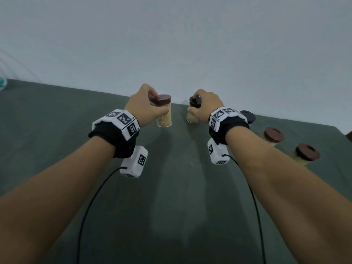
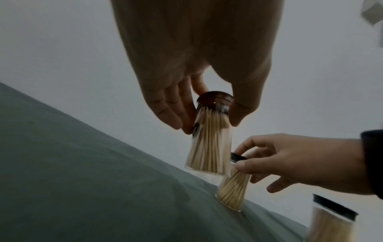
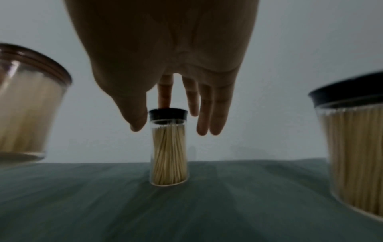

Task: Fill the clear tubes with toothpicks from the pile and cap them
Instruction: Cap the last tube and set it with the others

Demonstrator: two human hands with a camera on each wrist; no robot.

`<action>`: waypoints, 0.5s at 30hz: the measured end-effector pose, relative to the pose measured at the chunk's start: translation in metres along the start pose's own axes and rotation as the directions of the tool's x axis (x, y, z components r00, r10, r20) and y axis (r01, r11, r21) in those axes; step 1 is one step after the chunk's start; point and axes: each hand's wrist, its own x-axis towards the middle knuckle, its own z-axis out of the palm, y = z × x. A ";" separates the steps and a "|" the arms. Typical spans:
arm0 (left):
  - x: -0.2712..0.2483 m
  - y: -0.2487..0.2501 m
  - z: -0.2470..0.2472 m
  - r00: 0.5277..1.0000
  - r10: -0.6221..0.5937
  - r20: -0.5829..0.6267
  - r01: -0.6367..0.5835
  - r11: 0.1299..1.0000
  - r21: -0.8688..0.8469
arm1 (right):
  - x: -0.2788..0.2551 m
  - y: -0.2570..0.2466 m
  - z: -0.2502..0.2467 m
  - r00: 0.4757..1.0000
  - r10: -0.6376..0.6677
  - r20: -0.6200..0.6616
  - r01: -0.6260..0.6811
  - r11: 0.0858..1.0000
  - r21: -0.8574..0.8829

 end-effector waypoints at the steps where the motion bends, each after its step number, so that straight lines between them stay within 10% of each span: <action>1: 0.001 -0.003 -0.003 1.000 0.004 0.000 -0.004 1.000 0.017 | 0.002 -0.001 0.002 1.000 0.008 -0.020 -0.007 0.999 0.040; 15: -0.021 -0.058 -0.060 0.983 -0.134 -0.125 0.159 0.961 0.226 | -0.044 -0.081 0.028 0.931 -0.358 0.073 0.339 0.921 0.189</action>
